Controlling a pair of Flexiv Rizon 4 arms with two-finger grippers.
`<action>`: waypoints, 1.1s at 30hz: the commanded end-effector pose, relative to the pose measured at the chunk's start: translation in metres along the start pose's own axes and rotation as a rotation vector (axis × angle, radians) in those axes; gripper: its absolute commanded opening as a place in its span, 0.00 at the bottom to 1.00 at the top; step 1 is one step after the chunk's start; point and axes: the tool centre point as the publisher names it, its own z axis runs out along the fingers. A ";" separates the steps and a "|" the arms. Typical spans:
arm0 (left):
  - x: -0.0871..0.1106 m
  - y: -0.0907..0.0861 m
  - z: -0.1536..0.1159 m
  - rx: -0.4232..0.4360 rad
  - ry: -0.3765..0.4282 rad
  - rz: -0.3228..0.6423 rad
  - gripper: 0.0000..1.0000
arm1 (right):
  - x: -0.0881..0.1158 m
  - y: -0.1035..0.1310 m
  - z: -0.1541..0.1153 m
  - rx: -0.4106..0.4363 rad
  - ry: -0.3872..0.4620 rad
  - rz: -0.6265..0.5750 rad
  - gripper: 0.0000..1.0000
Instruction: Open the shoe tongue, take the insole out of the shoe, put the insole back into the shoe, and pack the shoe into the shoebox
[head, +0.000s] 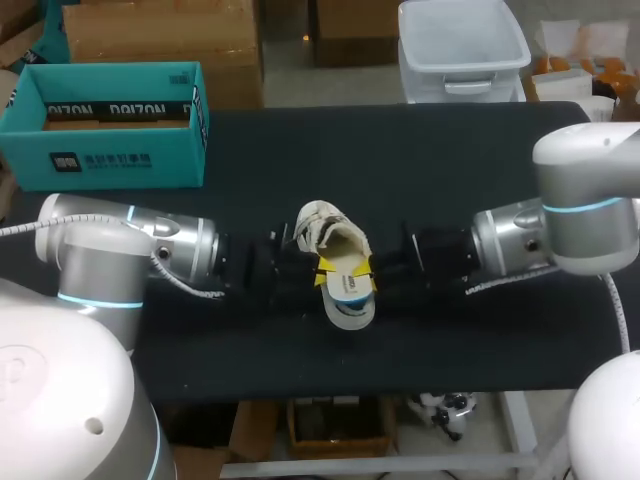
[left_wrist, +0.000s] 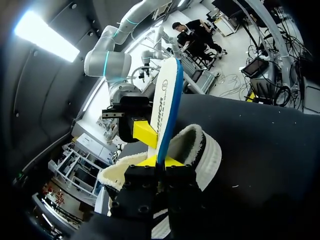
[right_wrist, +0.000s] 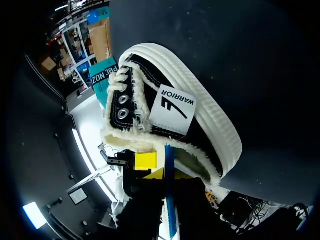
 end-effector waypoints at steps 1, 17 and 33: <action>0.003 -0.015 -0.002 0.020 -0.004 0.022 0.36 | 0.000 0.003 0.000 0.005 0.001 -0.001 0.00; 0.001 -0.012 0.001 -0.006 -0.003 0.031 0.00 | 0.003 0.025 0.005 0.023 -0.026 0.001 0.00; -0.006 0.020 0.002 -0.044 -0.008 -0.014 0.00 | 0.003 0.050 0.004 0.023 -0.064 0.006 0.00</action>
